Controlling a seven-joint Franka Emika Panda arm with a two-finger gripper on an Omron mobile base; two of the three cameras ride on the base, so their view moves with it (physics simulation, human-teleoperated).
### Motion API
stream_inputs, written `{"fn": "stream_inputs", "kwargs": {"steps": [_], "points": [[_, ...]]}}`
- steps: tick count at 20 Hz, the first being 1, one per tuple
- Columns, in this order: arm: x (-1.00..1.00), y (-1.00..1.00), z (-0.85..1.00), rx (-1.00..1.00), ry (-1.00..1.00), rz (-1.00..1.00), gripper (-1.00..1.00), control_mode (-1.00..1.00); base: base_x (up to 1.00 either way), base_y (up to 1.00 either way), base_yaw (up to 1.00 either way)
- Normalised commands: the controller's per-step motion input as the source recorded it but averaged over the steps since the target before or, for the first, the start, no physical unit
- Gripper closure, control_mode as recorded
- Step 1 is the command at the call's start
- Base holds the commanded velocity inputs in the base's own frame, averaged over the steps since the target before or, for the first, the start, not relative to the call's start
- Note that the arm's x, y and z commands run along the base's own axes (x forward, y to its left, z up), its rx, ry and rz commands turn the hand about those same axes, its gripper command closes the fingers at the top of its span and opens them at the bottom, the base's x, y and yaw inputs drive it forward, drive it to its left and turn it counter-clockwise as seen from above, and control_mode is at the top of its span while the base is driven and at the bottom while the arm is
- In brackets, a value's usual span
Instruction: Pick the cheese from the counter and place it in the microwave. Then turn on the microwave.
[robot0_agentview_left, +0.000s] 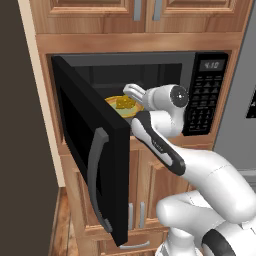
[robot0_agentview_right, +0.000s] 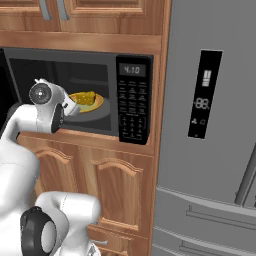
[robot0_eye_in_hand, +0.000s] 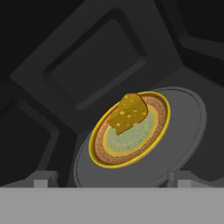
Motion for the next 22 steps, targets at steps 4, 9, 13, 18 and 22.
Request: {"fn": "stream_inputs", "kwargs": {"steps": [4, 9, 13, 18, 22], "points": [[-1.0, -0.17, 0.63, 0.03, 0.28, -0.1, -1.0, -1.0, 0.0, 0.0, 0.0], [-1.0, -0.14, 0.41, 0.01, 0.28, -0.09, -1.0, -1.0, 0.0, 0.0, 0.0], [-1.0, -0.22, 0.21, 0.05, 0.11, -0.05, -1.0, -1.0, 0.0, 0.0, 0.0], [-1.0, -0.15, 0.15, 0.13, 0.0, -0.03, -1.0, -1.0, 0.0, 0.0, 0.0], [-1.0, -0.02, 0.18, 0.17, -0.01, 0.0, -1.0, -1.0, 0.0, 0.0, 0.0]]}}
